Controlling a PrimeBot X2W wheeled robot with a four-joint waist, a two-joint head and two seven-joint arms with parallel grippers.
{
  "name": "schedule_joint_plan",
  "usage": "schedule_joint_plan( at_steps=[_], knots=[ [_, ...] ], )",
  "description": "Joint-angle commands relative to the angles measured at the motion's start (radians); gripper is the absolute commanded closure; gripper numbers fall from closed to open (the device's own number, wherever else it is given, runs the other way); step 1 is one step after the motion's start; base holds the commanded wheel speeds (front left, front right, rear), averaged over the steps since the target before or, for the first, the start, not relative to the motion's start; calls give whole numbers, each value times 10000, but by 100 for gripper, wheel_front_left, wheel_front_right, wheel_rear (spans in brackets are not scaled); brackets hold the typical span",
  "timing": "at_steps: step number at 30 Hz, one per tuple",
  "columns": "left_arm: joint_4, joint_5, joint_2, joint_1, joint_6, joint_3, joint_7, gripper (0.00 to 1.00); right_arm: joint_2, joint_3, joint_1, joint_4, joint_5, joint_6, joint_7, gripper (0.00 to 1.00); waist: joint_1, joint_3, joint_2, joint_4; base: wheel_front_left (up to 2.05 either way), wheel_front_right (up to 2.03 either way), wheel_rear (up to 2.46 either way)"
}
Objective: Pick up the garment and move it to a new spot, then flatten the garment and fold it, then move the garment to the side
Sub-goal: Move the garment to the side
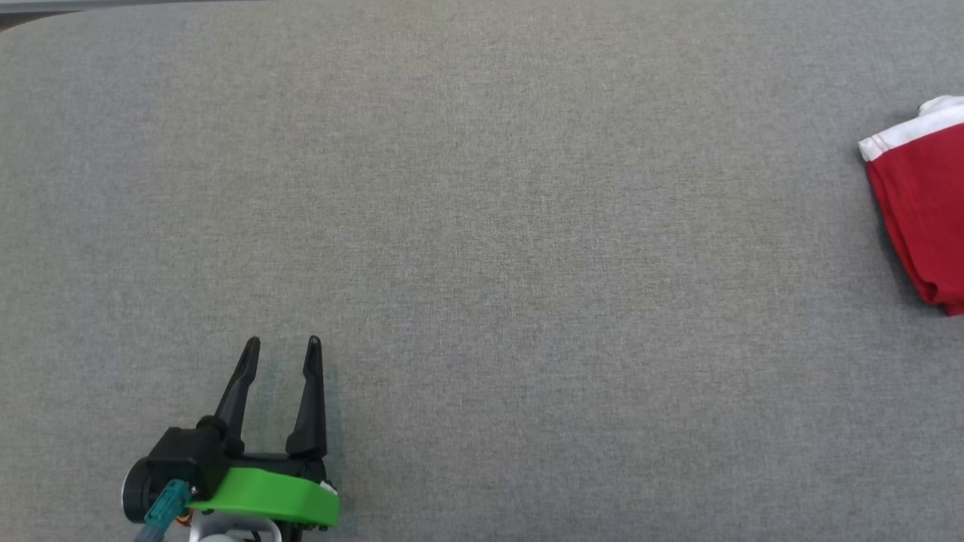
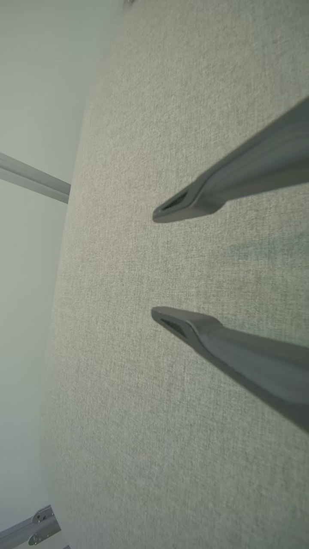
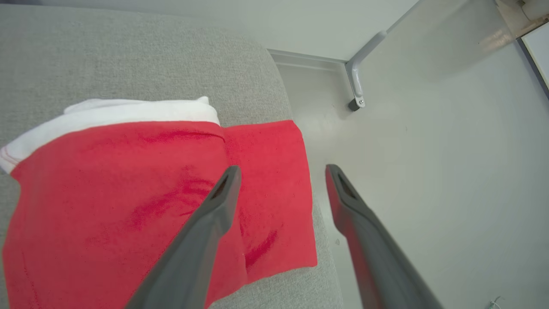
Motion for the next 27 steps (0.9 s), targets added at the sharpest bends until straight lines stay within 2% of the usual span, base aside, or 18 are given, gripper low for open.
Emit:
schedule_joint_plan(
  at_steps=[1,7,11,14,20,24,27],
  knots=[
    [-36,-100,17,123,-2,59,-26,0,187,-105,-33,-249,-43,-3,-533,0,-1,-261,0,-76,0,0,0],
    [-1,-321,15,552,168,169,-25,0,1434,45,495,-1903,304,-3,-2941,0,-1,-1088,0,-90,0,0,0],
    [32,-390,18,823,409,312,-26,0,2470,222,1562,-3193,962,-6,-4439,0,-1,-1740,0,21,0,0,0],
    [90,-264,17,991,553,387,-26,0,2942,262,2784,-3752,906,-7,-5628,0,-1,-2227,0,200,0,0,0],
    [181,200,14,1306,746,643,-25,0,4727,268,4927,-3665,362,-6,-7851,0,-1,-2903,0,373,0,0,0],
    [263,419,18,1516,513,734,-25,0,5874,413,5915,-2939,-373,-6,-9038,0,-1,-3271,0,319,0,0,0],
    [326,561,20,1580,337,805,-25,0,6311,643,6346,-2513,-730,-7,-9323,0,-1,-3441,0,192,0,0,0]
  ],
)
